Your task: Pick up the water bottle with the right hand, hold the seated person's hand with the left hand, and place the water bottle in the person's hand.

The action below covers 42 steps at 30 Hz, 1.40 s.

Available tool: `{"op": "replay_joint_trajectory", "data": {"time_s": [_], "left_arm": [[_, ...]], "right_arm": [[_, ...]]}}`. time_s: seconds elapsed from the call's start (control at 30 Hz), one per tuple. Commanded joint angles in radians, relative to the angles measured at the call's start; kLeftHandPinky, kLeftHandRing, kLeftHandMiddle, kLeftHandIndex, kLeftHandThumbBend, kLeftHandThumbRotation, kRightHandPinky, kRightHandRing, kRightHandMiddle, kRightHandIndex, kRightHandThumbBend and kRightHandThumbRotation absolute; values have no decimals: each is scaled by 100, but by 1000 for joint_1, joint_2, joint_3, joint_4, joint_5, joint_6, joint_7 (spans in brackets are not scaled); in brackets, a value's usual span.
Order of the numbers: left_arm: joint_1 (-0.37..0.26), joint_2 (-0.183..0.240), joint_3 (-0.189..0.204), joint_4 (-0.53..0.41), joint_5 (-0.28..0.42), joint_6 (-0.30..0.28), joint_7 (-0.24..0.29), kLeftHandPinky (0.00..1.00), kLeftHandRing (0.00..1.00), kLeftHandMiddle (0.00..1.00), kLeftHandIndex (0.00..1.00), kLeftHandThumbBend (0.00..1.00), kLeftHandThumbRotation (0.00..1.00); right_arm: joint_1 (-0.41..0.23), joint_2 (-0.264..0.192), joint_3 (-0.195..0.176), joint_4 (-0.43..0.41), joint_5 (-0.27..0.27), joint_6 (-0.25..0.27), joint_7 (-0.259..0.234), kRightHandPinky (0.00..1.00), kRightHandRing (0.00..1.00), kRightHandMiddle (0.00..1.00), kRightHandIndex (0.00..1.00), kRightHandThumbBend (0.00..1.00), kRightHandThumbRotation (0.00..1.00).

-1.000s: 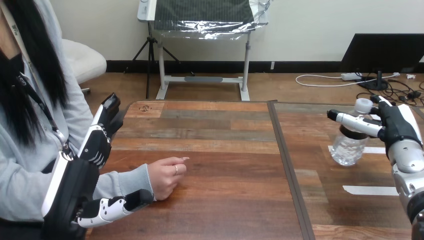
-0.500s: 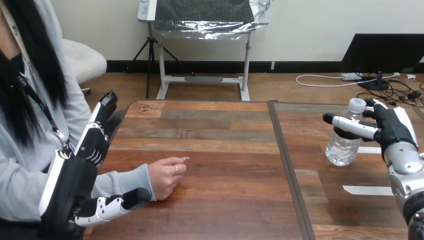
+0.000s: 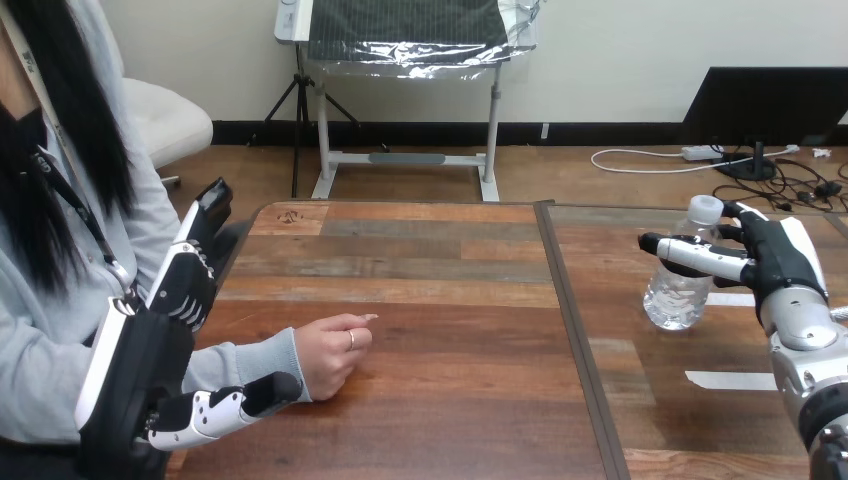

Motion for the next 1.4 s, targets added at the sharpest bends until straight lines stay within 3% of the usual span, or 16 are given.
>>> {"op": "replay_joint_trajectory", "data": {"time_s": [0.0,0.6,0.87,1.37], "left_arm": [[-31,13,9,-53,-5,-1,0,99,100,100,97,100,53],[-10,3,12,-93,6,21,17,98,100,100,95,100,54],[-5,-4,9,-99,5,21,23,97,100,100,95,100,54],[3,0,7,-106,14,18,22,98,100,100,95,100,53]], "right_arm": [[-42,15,-13,-13,12,-24,-9,73,81,85,89,96,21],[-43,29,-15,-14,3,-25,-65,62,69,72,73,91,1],[-46,40,-21,-14,5,-19,-99,57,64,67,65,91,0],[-52,58,-42,-14,23,-10,-133,36,42,49,54,87,0]]}}
